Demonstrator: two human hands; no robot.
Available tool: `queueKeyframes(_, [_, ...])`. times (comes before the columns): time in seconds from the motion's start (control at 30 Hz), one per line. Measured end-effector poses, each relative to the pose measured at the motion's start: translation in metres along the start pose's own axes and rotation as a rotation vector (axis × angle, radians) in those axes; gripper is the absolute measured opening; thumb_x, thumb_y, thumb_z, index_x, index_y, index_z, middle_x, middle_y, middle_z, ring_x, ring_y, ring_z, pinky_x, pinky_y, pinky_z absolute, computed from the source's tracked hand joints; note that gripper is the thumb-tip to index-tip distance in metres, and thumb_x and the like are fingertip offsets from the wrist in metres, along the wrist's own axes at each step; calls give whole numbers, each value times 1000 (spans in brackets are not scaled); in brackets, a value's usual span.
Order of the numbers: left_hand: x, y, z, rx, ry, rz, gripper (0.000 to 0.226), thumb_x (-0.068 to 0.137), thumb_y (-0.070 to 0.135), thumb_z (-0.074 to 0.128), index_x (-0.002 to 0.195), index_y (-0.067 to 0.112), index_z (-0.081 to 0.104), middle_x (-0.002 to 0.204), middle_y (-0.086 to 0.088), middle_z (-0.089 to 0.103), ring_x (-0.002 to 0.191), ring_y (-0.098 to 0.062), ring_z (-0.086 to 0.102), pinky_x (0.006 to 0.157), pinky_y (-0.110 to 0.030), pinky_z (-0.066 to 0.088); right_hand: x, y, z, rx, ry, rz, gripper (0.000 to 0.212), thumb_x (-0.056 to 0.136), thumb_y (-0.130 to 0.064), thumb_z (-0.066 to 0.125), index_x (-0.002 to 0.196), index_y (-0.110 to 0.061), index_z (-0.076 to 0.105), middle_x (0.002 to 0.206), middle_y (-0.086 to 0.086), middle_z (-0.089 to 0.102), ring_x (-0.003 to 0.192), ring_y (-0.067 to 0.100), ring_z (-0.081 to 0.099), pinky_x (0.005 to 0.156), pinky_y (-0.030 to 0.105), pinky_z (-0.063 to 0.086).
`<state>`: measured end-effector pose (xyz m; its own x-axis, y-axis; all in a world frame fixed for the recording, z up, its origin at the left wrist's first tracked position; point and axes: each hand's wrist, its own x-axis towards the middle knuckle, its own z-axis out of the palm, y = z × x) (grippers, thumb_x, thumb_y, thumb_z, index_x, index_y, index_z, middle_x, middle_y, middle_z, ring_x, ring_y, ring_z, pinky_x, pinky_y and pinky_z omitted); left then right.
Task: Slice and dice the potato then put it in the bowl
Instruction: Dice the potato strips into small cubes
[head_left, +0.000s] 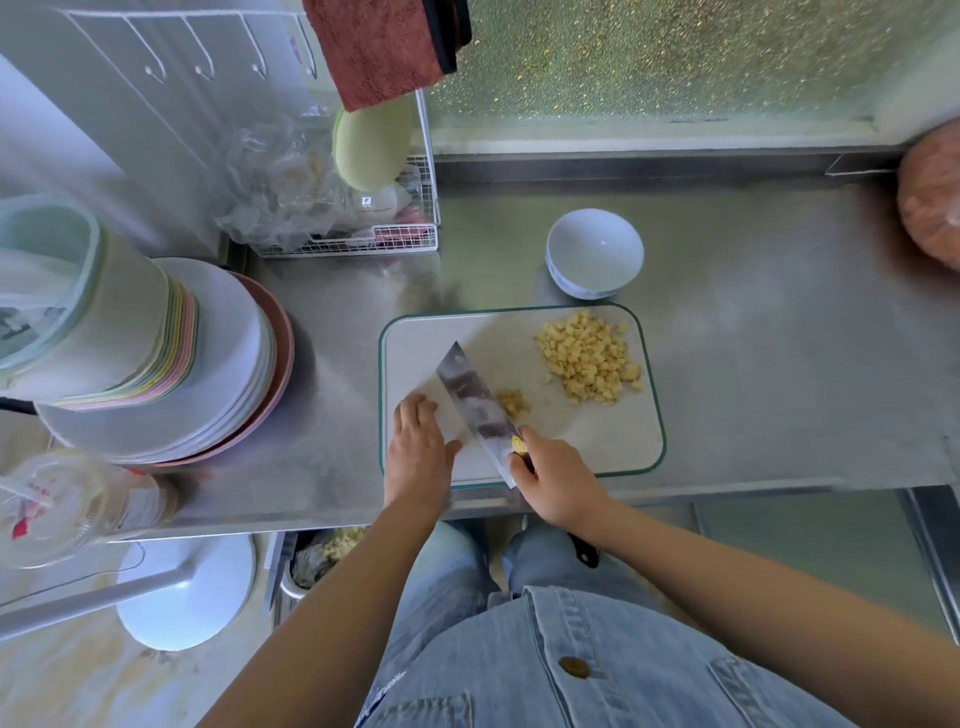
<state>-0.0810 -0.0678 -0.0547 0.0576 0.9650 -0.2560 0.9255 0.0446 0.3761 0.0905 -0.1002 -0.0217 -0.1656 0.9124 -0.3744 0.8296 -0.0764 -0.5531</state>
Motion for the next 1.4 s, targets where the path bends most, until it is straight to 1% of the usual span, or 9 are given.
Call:
queueKeyframes(0.13, [-4,4,-2,55,24,-2,52,92,31,61,133,5,41,134,-8,34,126,-21,35,103,-30,42,2,8,-5,-65,-36,14,15,98,-22,39,90,-9,43,77,16,59,72,35,57,64,44,44])
queueKeyframes(0.23, [0,6,-3,85,-8,-36,55,91,33,63,134,6,40,133,-7,34,125,-21,35,102,-31,43,8,27,-23,-77,44,98,15,97,-19,40,98,-6,47,77,16,57,73,34,55,61,38,37])
queueKeyframes(0.37, [3,12,-5,147,-61,-85,65,91,34,63,139,2,33,134,-10,33,122,-22,39,98,-31,47,16,46,-42,-58,134,201,14,96,-18,40,86,-9,41,66,6,45,67,28,48,58,34,32])
queueKeyframes(0.6, [5,19,-6,164,-84,-133,62,92,28,63,140,3,32,134,-9,32,117,-24,44,95,-32,48,4,22,-33,-114,-3,-62,13,96,-20,42,89,-9,45,69,9,52,65,28,51,56,36,34])
queueKeyframes(0.9, [7,24,-15,199,-102,-126,55,94,30,58,136,0,38,130,-11,36,117,-23,43,95,-31,47,8,44,-61,-60,87,144,17,96,-21,41,82,-12,39,63,2,42,66,27,50,57,35,33])
queueKeyframes(1.03, [14,51,-35,-97,-38,-127,36,100,39,44,114,12,63,115,-6,62,101,-22,59,88,-34,50,6,24,-63,-111,215,23,11,94,-22,45,98,-12,47,68,0,49,63,22,48,55,30,31])
queueKeyframes(1.17, [20,110,-43,-721,-241,-218,41,98,50,41,105,13,58,82,-2,73,76,-21,68,74,-37,56,3,10,-66,-223,272,-70,20,93,-22,48,111,-14,51,87,0,59,79,19,59,64,25,38])
queueKeyframes(1.3, [29,132,-38,-587,-147,-298,27,97,26,41,109,5,55,91,-10,68,83,-29,66,75,-39,54,0,16,-70,-152,211,-189,18,91,-24,53,107,-17,57,100,1,61,84,20,60,67,26,41])
queueKeyframes(1.4, [29,128,-36,-665,-161,-337,23,96,17,39,101,4,58,89,-14,65,79,-29,61,70,-38,50,4,30,-78,96,118,-186,35,90,-51,34,97,-30,60,95,0,55,85,17,54,74,32,44])
